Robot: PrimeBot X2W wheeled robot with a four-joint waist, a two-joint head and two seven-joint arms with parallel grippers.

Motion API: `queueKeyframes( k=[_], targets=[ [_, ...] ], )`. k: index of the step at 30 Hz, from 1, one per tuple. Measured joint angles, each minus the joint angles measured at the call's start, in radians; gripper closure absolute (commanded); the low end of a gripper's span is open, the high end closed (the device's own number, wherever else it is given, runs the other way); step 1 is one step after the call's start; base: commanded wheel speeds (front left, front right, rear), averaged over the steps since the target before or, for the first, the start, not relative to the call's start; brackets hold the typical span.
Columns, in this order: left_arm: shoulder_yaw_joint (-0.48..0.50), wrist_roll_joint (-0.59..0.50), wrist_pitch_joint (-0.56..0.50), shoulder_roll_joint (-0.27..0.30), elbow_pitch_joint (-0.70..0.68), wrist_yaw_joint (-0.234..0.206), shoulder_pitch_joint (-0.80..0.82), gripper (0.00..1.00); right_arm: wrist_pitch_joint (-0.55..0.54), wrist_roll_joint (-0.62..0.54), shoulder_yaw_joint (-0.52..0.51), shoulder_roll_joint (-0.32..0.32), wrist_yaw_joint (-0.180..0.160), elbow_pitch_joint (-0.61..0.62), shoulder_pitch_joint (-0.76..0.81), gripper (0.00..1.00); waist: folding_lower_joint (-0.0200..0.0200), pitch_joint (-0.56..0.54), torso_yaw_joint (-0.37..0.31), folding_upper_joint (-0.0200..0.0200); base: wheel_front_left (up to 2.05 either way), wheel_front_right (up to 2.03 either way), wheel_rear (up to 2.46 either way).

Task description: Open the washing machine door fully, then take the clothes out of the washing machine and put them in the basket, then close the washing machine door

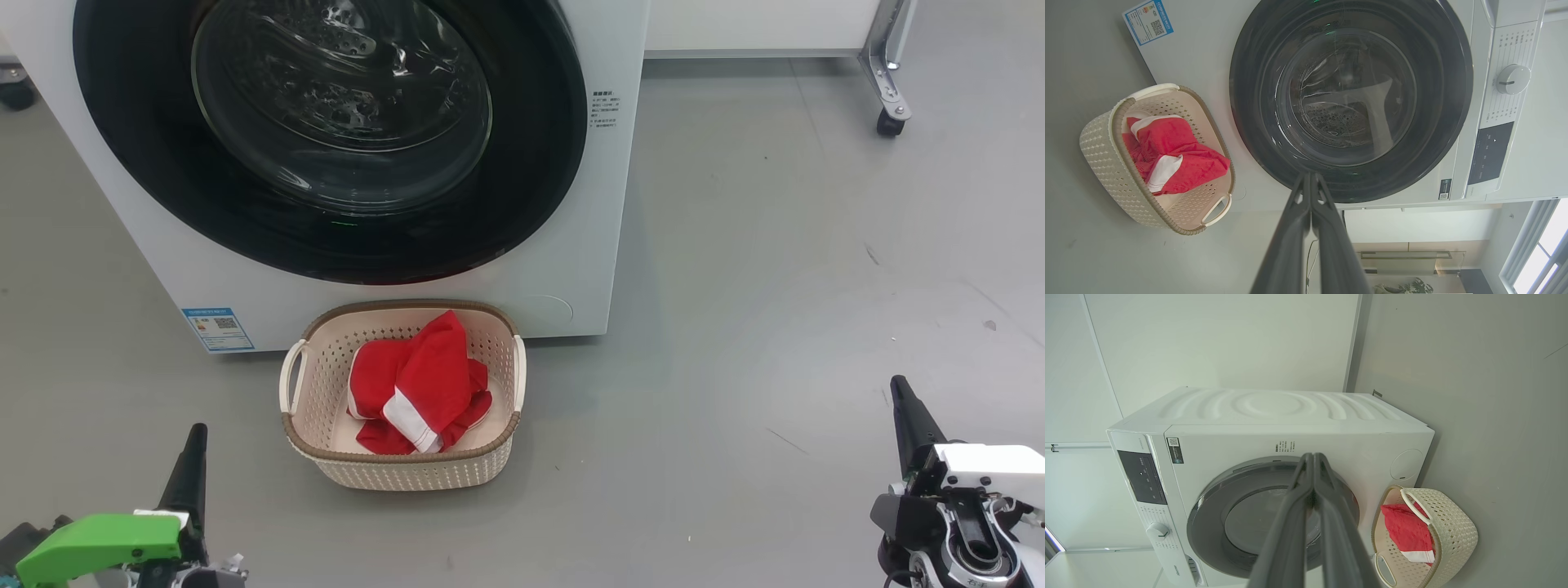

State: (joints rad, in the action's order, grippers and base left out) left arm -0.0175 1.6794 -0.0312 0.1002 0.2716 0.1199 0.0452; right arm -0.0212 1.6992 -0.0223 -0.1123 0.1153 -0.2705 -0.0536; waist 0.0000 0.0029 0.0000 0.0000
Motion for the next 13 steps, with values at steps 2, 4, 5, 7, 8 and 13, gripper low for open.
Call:
queueKeyframes(
  k=[2,4,5,7,8,13],
  targets=[
    [0.0,0.0,0.0,0.0,0.0,0.0,0.0,1.0,0.0,0.0,0.0,0.0,0.001,0.0,0.0,1.0,0.0,0.0,0.0,0.0,0.0,0.0,0.0],
    [0.0,0.0,0.0,0.0,0.001,0.0,0.001,1.0,0.0,0.0,0.0,0.0,0.001,0.0,0.0,1.0,0.0,0.0,0.0,0.0,0.0,0.0,0.0],
    [0.0,0.0,0.0,0.0,0.001,0.0,0.001,1.0,0.0,0.0,-0.001,0.0,0.001,0.0,0.0,1.0,0.0,0.0,0.0,0.0,0.0,0.0,0.0],
    [0.001,0.0,0.0,0.0,0.001,0.0,0.001,1.0,0.0,0.0,-0.001,0.0,0.001,-0.001,0.0,1.0,0.0,0.0,0.0,0.0,0.0,0.0,0.0],
    [0.001,0.0,0.0,0.0,0.001,0.0,0.001,1.0,0.0,0.0,-0.001,0.0,0.001,-0.001,0.0,1.0,0.0,0.0,0.0,0.0,0.0,0.0,0.0],
    [0.001,0.0,0.0,0.0,0.002,0.0,0.002,1.0,0.0,0.0,-0.002,0.0,0.001,-0.001,0.0,1.0,0.0,0.0,0.0,0.0,0.0,0.0,0.0]
  ],
)
